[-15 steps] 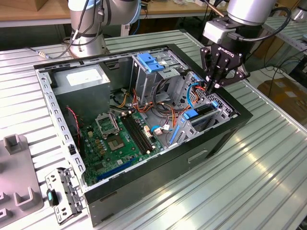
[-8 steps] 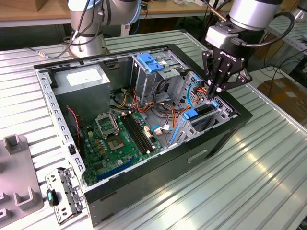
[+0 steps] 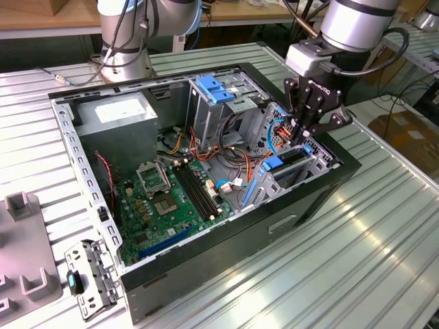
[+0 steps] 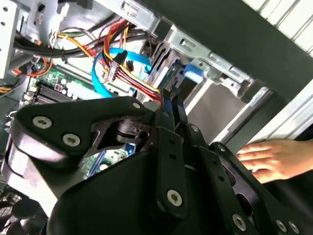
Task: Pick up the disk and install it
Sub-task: 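Insert the first disk wire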
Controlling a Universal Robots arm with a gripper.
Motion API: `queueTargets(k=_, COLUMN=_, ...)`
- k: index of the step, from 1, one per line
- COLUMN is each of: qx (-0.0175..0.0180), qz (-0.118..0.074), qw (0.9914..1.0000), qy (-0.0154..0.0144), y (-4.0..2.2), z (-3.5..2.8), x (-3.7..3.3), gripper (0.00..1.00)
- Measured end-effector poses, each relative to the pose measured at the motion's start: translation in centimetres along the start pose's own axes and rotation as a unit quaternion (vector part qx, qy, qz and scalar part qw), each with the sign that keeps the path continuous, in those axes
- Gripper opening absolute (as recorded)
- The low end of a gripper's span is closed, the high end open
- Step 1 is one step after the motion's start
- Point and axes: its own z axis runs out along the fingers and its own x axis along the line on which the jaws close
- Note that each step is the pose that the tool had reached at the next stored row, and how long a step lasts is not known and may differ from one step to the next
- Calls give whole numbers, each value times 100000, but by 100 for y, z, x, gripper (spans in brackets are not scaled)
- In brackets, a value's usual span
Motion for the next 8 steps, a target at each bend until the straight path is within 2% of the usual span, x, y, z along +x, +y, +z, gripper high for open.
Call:
queueTargets(k=1, qx=-6, qz=4, qw=99999, qy=-509, y=0, z=13, x=0, gripper=16)
queueTargets(k=2, qx=-6, qz=-15, qw=99993, qy=-1193, y=-3, z=21, x=9, gripper=16)
queueTargets(k=4, qx=28, qz=-791, qw=99987, qy=-1381, y=-4, z=31, x=9, gripper=16)
queueTargets(k=8, qx=96, qz=-2037, qw=99969, qy=-1400, y=-4, z=48, x=27, gripper=16)
